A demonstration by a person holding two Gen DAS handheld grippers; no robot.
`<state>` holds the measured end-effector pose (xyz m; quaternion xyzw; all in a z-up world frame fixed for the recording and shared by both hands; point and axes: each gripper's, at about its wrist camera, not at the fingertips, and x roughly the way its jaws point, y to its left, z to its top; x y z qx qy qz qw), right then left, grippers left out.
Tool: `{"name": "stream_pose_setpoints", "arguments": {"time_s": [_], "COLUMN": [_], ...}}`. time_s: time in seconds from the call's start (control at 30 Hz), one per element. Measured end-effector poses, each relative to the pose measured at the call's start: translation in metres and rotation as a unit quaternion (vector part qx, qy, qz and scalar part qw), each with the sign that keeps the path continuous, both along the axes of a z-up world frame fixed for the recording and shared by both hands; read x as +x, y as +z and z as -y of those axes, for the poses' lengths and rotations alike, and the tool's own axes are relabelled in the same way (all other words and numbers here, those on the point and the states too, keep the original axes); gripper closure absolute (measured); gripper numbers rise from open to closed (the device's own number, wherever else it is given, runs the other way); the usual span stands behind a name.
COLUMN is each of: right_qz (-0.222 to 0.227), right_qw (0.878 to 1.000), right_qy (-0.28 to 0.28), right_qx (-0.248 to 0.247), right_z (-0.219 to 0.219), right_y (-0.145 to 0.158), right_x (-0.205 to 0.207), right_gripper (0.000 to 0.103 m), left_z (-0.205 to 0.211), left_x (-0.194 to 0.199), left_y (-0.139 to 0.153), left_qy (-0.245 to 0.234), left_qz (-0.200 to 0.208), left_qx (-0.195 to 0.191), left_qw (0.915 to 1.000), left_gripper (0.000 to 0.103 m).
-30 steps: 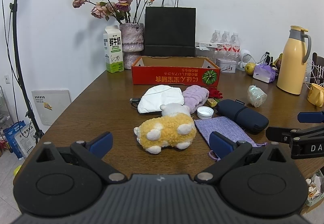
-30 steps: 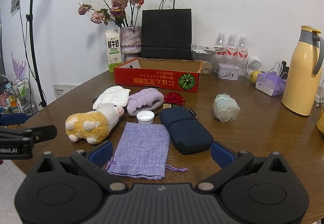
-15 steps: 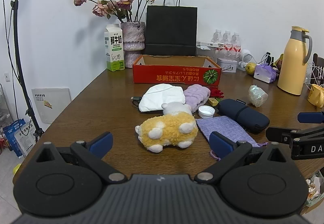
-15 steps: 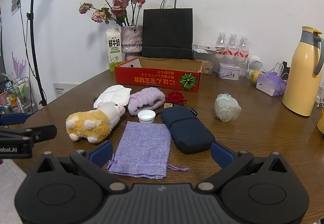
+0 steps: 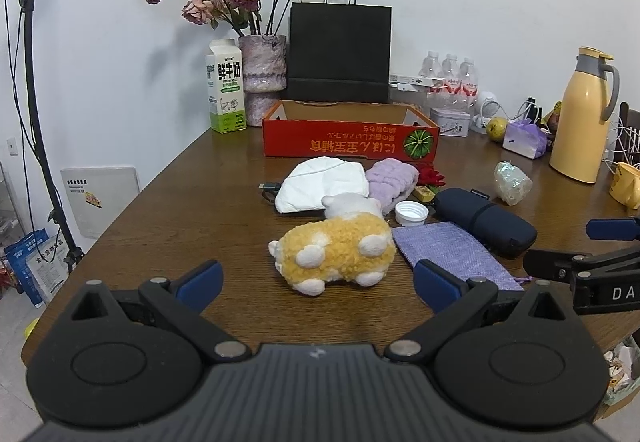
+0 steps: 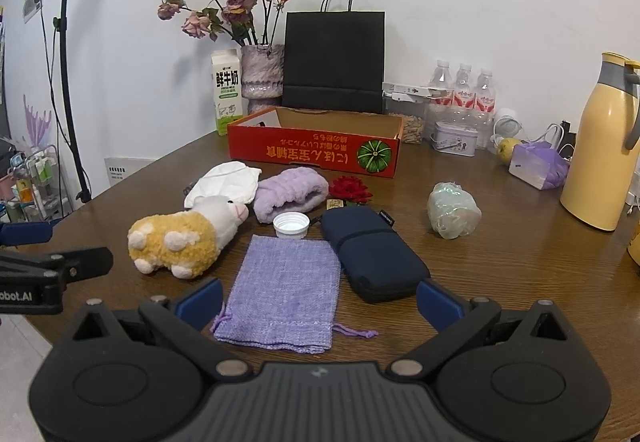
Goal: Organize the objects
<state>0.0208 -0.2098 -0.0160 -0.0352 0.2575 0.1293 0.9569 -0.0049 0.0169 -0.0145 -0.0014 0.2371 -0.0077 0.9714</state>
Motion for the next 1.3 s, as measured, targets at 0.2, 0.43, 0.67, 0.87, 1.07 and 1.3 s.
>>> {"name": "stream_pose_setpoints", "arguments": {"time_s": [0.2,0.43,0.67,0.87,1.07,1.3], "right_qz": [-0.009,-0.024,-0.04,-0.057,-0.078,-0.094], "right_qw": [1.0,1.0,0.999,0.998,0.997,0.995], "right_qy": [0.004,0.007,0.012,0.013,0.013,0.005], "right_qx": [-0.001,-0.006,-0.013,-0.02,-0.026,-0.02], "right_z": [-0.004,-0.011,-0.022,-0.033,-0.044,-0.048], "right_y": [-0.004,-0.012,-0.02,-0.028,-0.038,-0.047], "right_x": [0.005,0.017,0.03,0.045,0.062,0.079], "right_gripper": [0.0,0.0,0.0,0.0,0.0,0.002], "left_z": [-0.004,-0.009,-0.016,-0.022,-0.03,-0.035], "left_x": [0.005,0.014,0.026,0.037,0.049,0.058], "left_y": [-0.004,-0.011,-0.015,-0.017,-0.021,-0.021], "left_qy": [-0.002,-0.001,-0.007,-0.014,-0.016,-0.02], "left_qz": [-0.006,-0.015,-0.021,-0.023,-0.03,-0.032], "left_qx": [-0.005,-0.008,-0.013,-0.017,-0.022,-0.028], "left_qw": [1.0,0.9999,0.9997,0.9995,0.9992,0.9989], "left_gripper": [0.0,0.0,0.0,0.0,0.0,0.0]}}
